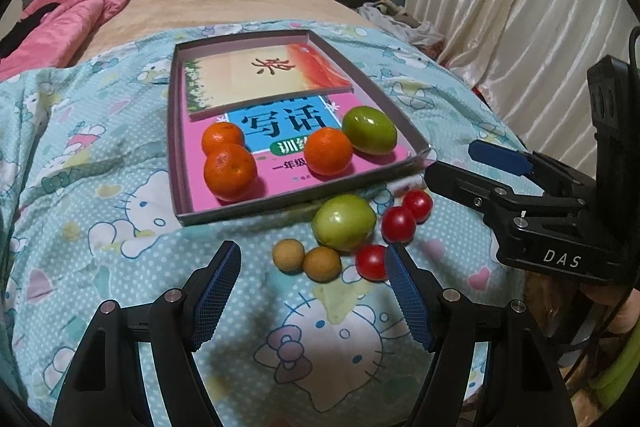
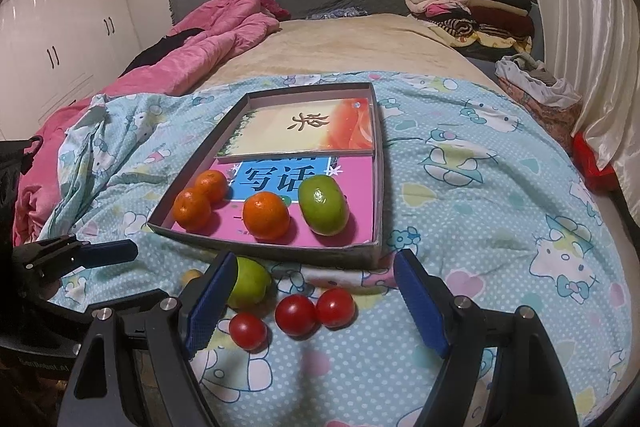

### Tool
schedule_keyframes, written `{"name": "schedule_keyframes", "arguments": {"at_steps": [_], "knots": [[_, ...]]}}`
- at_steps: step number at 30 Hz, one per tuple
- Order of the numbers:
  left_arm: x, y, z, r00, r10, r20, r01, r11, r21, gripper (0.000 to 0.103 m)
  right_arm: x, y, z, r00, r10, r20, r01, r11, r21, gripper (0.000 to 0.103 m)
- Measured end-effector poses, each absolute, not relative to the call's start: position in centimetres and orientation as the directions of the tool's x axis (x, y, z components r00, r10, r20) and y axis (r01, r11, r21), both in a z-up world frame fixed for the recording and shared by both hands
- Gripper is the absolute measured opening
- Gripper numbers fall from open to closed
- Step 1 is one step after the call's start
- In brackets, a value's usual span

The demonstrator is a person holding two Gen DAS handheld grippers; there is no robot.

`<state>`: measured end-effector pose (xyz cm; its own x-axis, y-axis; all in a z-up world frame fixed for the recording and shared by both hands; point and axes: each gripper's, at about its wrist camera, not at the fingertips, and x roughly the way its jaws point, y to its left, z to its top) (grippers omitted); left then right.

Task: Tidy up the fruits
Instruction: 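Withdraw both grippers from the tray toward the fruit on the quilt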

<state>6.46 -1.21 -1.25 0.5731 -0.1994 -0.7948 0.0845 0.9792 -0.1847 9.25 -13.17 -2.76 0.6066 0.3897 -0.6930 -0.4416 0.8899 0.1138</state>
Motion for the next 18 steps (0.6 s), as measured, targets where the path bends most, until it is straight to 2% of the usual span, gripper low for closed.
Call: {"name": "schedule_keyframes", "arguments": {"at_steps": [18], "knots": [[6.8,-2.5,-2.7,0.514,-0.239,-0.824,0.124,0.971,-0.204,0.076,9.7,-13.0,-4.4,0.556,0.356,-0.751,-0.427,0.897,0.109,0.08]]}}
